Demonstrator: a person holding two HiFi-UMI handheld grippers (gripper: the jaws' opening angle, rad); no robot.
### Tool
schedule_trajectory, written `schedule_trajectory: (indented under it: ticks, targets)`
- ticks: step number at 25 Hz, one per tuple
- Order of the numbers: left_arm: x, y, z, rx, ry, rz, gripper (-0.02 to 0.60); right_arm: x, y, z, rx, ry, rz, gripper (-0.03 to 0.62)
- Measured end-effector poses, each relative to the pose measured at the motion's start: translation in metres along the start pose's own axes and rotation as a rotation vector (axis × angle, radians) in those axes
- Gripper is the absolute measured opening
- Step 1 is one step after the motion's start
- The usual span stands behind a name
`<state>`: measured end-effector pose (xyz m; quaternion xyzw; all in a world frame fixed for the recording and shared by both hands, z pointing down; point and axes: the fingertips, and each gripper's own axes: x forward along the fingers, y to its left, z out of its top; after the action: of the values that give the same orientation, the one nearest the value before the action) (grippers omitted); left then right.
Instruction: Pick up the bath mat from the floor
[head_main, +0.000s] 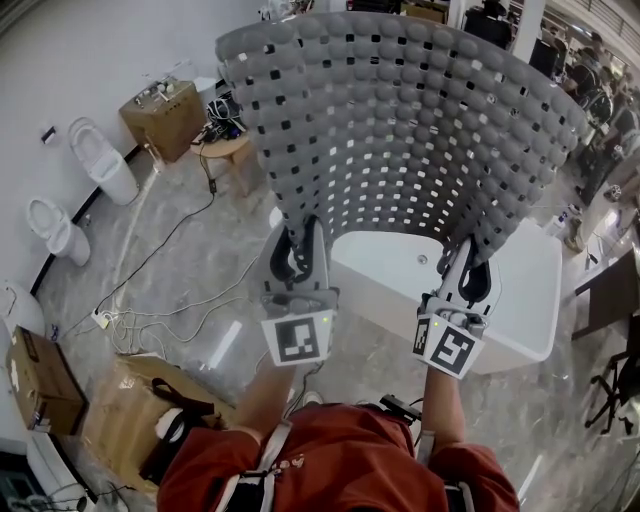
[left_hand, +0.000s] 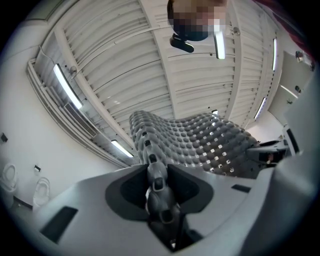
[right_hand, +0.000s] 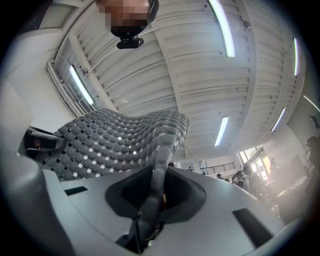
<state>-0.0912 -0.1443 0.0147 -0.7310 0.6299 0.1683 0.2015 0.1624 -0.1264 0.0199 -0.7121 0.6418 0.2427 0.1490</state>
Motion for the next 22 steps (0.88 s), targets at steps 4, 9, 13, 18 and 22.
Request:
schedule_trajectory:
  ticks: [4,9,13,18,22]
  targets:
    - [0.0018,-0.0018,-0.0034,-0.003,0.004,0.002,0.110,0.0021,-0.0003,-0.0015,-0.010,-0.002,0.002,0.066]
    - [-0.0025,-0.0027,-0.0062,-0.006,0.004,-0.009,0.110,-0.0038,0.0004,-0.0056,-0.017,0.000,-0.005,0.066]
    - [0.0048,-0.0058,-0.0031,-0.003,0.008,-0.010,0.110,0.0027,-0.0038,-0.0036,-0.014,0.006,-0.007,0.066]
    - [-0.0001,-0.0044,-0.0058,-0.016,0.009,-0.015,0.110,-0.0021,0.0002,-0.0040,-0.021,0.008,-0.011,0.067]
    - [0.0007,-0.0031,-0.0048,-0.023,0.011,-0.013,0.110,-0.0027,0.0012,-0.0005,-0.033,0.009,-0.010,0.067]
